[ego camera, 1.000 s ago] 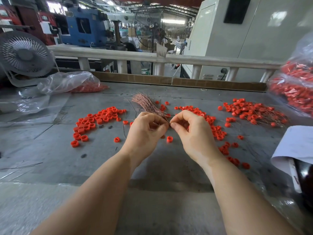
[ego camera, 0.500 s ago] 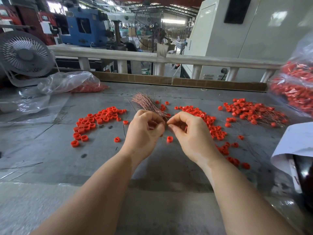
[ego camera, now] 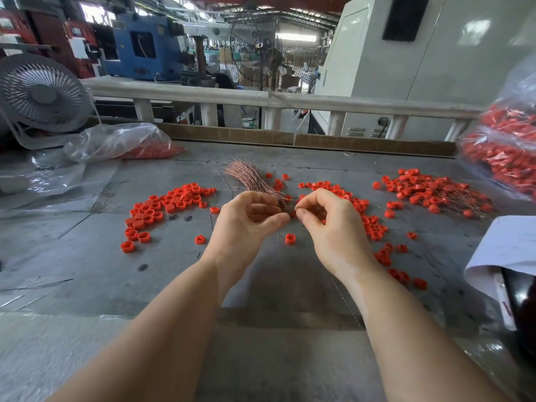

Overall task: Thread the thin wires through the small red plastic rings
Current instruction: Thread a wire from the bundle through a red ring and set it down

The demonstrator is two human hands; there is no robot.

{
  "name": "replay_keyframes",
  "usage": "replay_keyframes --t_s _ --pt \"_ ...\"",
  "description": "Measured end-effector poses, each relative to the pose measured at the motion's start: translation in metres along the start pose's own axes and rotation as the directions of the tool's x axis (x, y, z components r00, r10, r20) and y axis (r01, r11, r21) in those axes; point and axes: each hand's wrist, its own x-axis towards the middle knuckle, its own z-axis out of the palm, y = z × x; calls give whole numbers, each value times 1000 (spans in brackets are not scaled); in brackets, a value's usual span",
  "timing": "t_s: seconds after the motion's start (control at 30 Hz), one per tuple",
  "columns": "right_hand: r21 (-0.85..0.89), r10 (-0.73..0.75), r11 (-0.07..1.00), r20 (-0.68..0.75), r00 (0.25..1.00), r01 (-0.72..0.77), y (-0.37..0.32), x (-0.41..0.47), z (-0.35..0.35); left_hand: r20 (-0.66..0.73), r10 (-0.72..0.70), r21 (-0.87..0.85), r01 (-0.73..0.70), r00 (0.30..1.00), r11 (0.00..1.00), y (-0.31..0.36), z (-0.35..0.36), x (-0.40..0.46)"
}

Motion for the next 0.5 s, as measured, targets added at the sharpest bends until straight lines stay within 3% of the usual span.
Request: replay_keyframes --t_s 0.1,0.5 --pt "6 3 1000 -4 1000 -3 0 0 -1 -5 -42 -102 41 999 994 1 0 -1" --pt "-4 3 1000 0 1000 -3 1 -1 0 37 38 -57 -36 999 998 4 -1 -2"
